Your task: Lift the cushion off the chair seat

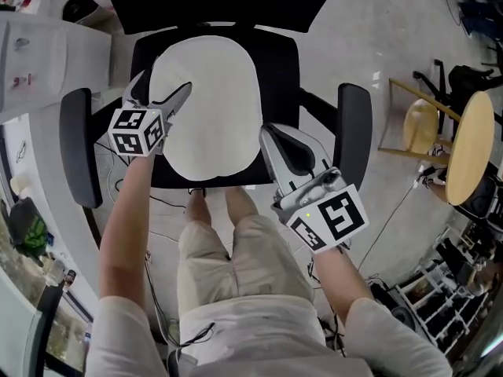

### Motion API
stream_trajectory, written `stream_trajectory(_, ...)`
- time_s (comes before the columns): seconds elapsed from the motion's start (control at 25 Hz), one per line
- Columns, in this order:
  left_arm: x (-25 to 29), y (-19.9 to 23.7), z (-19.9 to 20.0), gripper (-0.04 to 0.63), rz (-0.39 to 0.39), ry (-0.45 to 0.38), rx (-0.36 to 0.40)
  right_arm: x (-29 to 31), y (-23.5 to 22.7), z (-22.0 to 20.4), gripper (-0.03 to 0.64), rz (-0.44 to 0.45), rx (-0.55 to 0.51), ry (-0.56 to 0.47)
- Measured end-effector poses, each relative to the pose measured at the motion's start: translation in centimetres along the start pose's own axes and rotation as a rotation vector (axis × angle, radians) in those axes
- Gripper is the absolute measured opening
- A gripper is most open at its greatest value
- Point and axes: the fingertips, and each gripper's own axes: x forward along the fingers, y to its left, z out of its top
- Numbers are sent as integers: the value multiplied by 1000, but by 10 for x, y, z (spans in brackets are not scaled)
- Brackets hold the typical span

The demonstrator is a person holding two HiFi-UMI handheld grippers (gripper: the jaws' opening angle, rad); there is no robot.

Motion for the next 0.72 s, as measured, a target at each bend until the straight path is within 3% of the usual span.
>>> stream_trajectory(0.36,57,39,-14,489,33,109,-8,-1,1,4,2,36,-52,10)
stream_trajectory(0.56,77,39,-28,489,-8,237,144,0,-4,-4,2,30,-19,26)
stream_trajectory(0.72,87,47,-33,488,-18,274,175,11,-2,-9,2,33,-1,27)
